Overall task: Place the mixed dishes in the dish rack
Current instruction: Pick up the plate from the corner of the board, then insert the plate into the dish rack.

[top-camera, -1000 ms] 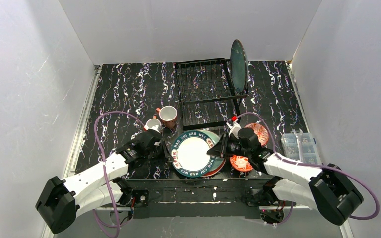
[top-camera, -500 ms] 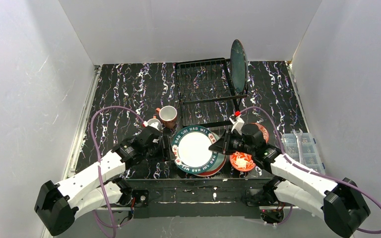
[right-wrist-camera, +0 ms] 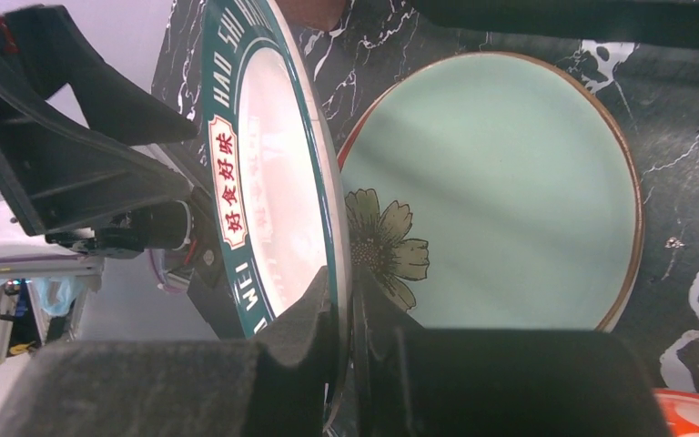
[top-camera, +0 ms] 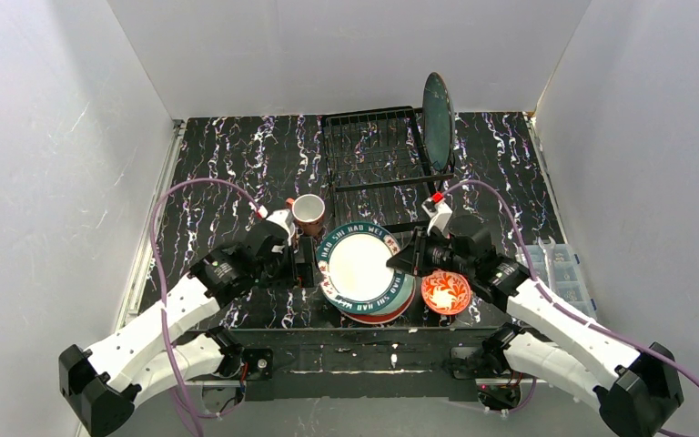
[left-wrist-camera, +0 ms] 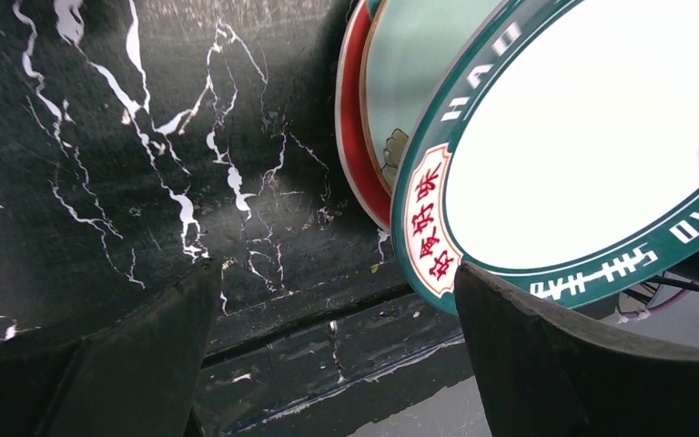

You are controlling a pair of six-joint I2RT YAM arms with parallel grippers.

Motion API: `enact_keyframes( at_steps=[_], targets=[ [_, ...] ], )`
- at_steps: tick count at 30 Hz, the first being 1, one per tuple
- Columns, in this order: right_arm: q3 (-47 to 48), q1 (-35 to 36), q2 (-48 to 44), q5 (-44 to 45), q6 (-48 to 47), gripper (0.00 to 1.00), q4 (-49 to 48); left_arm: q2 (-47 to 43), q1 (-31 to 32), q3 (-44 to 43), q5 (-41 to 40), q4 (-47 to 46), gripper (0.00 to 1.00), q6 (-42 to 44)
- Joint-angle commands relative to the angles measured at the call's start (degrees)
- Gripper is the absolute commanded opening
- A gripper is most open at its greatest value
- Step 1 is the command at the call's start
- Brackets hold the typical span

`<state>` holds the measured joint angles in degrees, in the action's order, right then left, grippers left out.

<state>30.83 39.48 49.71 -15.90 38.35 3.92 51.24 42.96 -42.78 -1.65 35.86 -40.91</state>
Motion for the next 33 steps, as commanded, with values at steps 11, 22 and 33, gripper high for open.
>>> enact_keyframes(
  at_steps=[11, 22, 33],
  targets=[
    [16.1, -0.1, -2.4, 4.3, -9.9, 0.01, 15.0, -3.7, 0.0, -13.9, -6.5, 10.3, 0.98, 13.0],
    [28.4, 0.0, -0.4, 10.6, -15.4, 0.01, 25.1, -7.9, 0.0, -16.5, -11.1, 13.0, 0.98, 18.0],
    [45.8, -0.1, 5.0, 16.8, -20.5, 0.01, 32.9, -10.6, 0.0, -12.7, -13.6, 12.2, 0.98, 19.5]
  ],
)
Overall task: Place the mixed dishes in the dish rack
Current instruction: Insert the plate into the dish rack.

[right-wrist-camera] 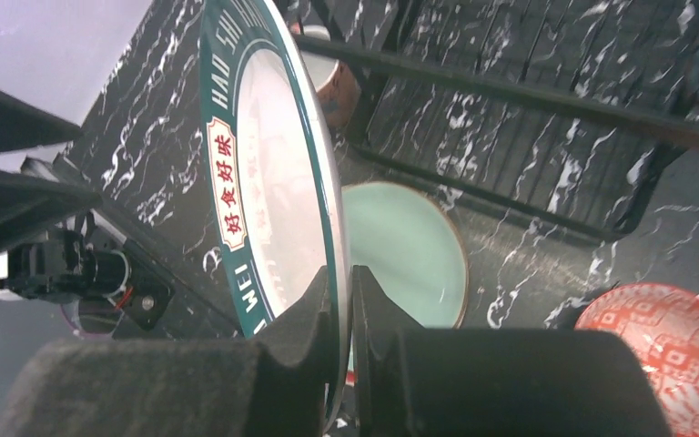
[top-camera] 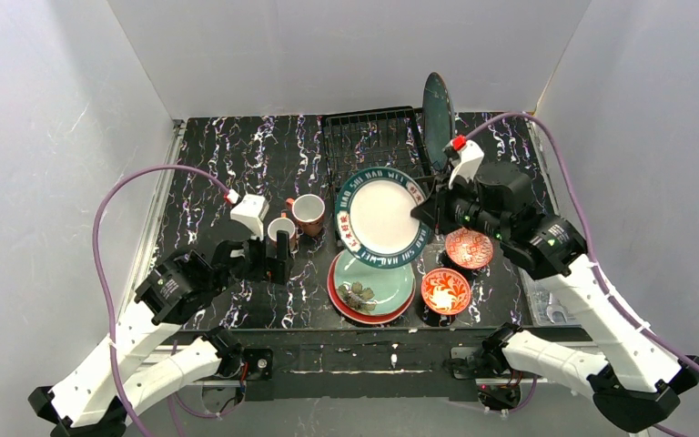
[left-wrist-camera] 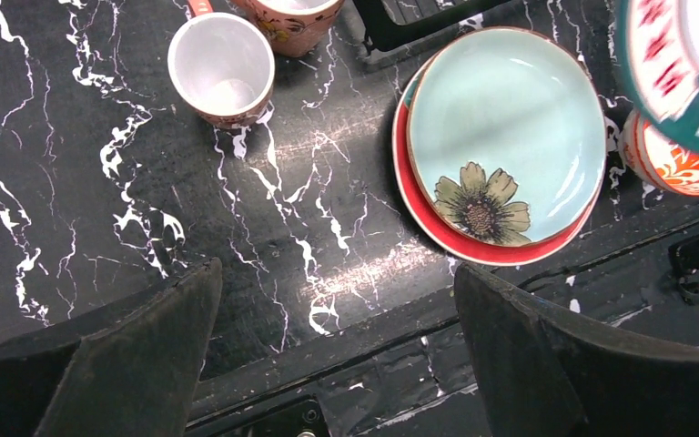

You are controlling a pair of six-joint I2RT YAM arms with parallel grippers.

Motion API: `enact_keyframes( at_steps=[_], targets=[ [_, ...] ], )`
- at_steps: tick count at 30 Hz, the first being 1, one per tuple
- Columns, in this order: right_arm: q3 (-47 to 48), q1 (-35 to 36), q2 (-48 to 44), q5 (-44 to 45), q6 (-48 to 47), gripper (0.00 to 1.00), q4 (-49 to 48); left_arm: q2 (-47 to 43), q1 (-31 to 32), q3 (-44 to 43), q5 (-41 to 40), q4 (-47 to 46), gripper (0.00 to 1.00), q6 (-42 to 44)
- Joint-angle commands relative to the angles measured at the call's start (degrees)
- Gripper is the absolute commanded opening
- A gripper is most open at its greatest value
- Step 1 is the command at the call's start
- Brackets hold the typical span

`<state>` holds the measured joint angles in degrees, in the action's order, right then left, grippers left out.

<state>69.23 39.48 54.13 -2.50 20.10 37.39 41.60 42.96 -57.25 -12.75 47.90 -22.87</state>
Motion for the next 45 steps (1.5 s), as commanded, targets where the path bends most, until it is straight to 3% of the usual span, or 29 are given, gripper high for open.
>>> enact_keyframes(
  at_steps=[1, 26, 37, 45],
  targets=[
    [8.8, -0.1, 1.1, 4.4, -2.6, 0.01, -0.2, -1.1, 0.0, 2.1, -2.5, 0.0, 0.98, 1.6],
    [31.7, 0.0, 14.5, 19.0, -5.9, 0.01, -0.7, -1.4, 0.0, 7.6, -5.4, -1.3, 0.98, 1.8],
    [39.7, 0.6, 20.3, 30.2, -8.2, 0.01, 0.1, -0.5, 0.0, 7.6, -5.7, -1.2, 0.98, 1.9],
    [44.9, 7.7, 24.8, 43.6, -13.0, 0.01, -0.7, -0.2, -0.1, 7.6, -6.1, -1.1, 0.98, 2.0]
  ],
)
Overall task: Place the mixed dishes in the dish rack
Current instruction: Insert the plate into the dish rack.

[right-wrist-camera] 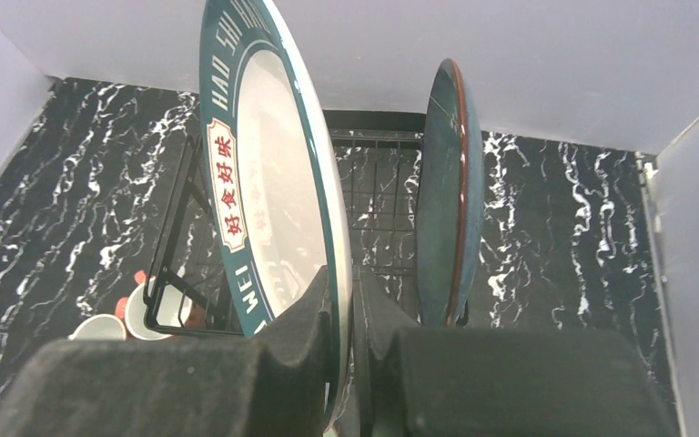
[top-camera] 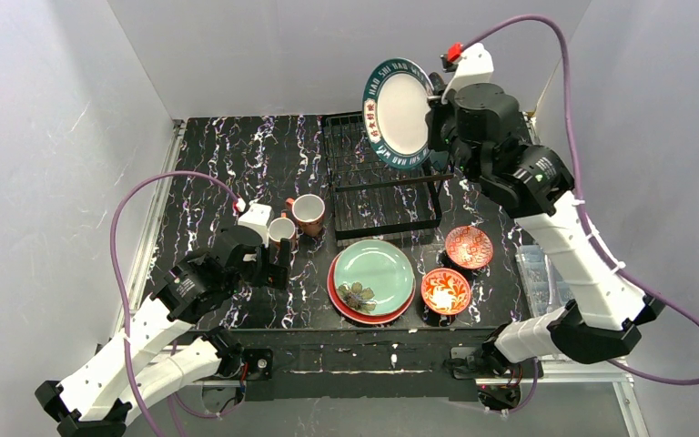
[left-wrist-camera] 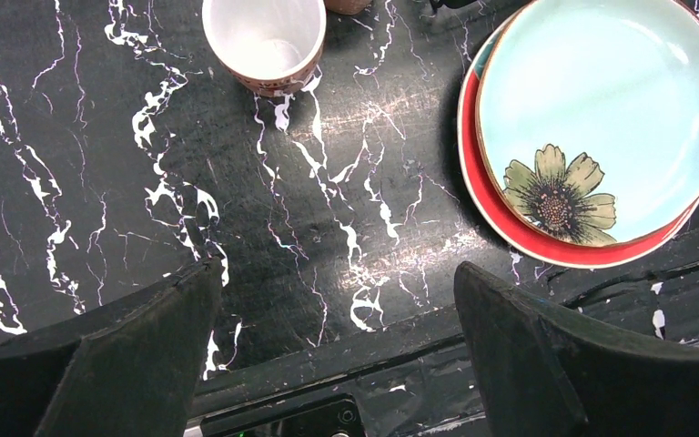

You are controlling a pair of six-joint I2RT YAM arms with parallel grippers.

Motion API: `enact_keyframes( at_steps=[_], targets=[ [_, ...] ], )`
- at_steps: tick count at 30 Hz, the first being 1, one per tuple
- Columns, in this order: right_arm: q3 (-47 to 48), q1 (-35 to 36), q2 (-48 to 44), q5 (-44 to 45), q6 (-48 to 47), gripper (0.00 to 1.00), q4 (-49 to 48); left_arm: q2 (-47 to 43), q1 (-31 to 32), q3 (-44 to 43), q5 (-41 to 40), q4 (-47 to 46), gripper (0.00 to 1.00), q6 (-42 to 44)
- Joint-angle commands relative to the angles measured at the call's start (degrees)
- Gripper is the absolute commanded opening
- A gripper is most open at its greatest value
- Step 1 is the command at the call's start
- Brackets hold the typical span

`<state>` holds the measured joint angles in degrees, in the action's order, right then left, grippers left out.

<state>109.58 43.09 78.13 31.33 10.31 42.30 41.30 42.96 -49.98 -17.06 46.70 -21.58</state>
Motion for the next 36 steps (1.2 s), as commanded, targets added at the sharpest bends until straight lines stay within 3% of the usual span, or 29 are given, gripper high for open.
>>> enact_keyframes(
  at_steps=[1, 6, 11, 14, 24, 31, 36],
  targets=[
    [5.1, 4.9, 1.4, 12.1, -4.1, 0.01, -5.6, 0.1, 0.0, 0.3, -1.8, 0.1, 0.98, 0.7],
    [6.5, 12.2, 3.3, 23.3, -9.7, 0.01, -8.3, 0.1, 0.0, 0.4, -2.0, 0.1, 0.98, 0.7],
    [6.7, 21.6, 6.8, 39.5, -22.6, 0.01, -16.4, 0.1, -0.1, 0.2, -2.1, 0.2, 0.98, 0.8],
    [6.3, 23.1, 7.8, 44.0, -28.4, 0.01, -21.1, -0.1, 0.0, 0.3, -2.2, 0.3, 0.98, 0.7],
    [3.0, 22.2, 9.8, 45.8, -32.7, 0.01, -26.2, -0.5, -0.1, 0.3, -2.2, 0.4, 0.98, 0.5],
    [9.6, 14.5, 14.4, 38.6, -22.5, 0.01, -11.4, -0.7, 0.0, 0.3, -2.2, 0.3, 0.98, 0.4],
    [9.5, 10.9, 15.2, 35.3, -19.7, 0.01, -9.1, -0.6, 0.0, 0.3, -2.4, 0.4, 0.98, 0.4]
  ],
)
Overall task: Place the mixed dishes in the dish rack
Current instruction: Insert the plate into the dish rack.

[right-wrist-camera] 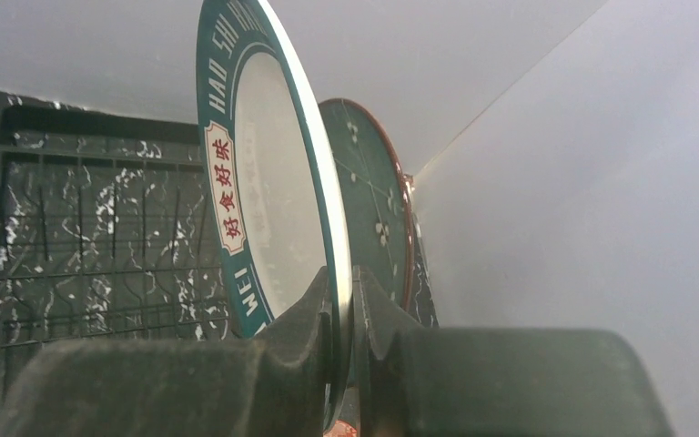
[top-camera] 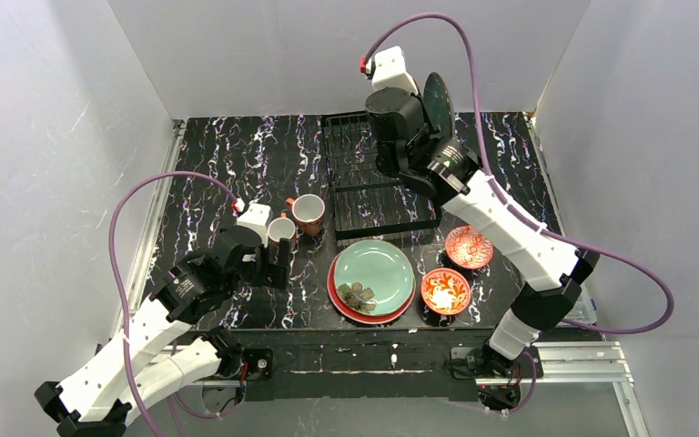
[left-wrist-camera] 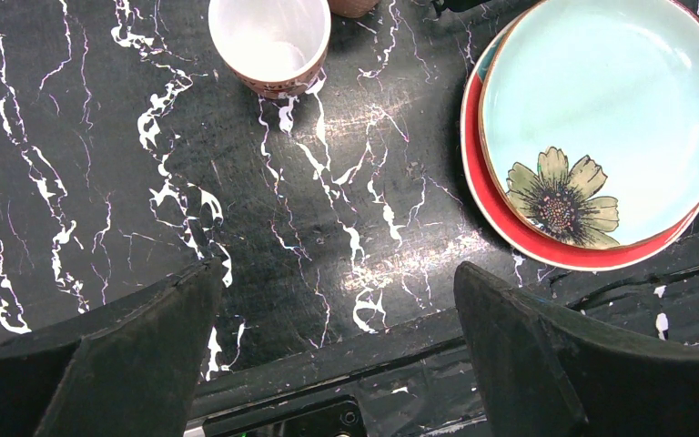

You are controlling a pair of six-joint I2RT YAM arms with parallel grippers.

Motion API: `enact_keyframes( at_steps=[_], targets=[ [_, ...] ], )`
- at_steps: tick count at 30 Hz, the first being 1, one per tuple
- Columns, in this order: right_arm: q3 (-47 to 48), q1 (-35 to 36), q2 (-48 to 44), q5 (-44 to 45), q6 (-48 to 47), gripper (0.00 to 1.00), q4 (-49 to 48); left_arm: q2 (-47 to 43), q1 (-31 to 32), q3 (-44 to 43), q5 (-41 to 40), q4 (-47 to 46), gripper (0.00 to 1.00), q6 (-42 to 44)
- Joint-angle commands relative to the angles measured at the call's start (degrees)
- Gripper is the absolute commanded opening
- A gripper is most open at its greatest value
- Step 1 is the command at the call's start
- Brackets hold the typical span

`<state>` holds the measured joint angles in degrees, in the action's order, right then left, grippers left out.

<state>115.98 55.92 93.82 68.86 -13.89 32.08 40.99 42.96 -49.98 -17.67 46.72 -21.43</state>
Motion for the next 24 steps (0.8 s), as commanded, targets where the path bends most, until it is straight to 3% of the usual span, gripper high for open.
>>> enact_keyframes(
  at_steps=[1, 24],
  targets=[
    [3.2, -2.6, -0.1, -2.5, 4.9, 0.01, 1.8, -0.2, 0.0, 0.3, -1.8, 0.4, 0.98, 0.2],
    [-2.8, -11.8, 0.1, -12.4, 11.7, 0.01, 4.9, 0.6, 0.0, 0.3, -2.1, 0.4, 0.98, 0.4]
  ],
)
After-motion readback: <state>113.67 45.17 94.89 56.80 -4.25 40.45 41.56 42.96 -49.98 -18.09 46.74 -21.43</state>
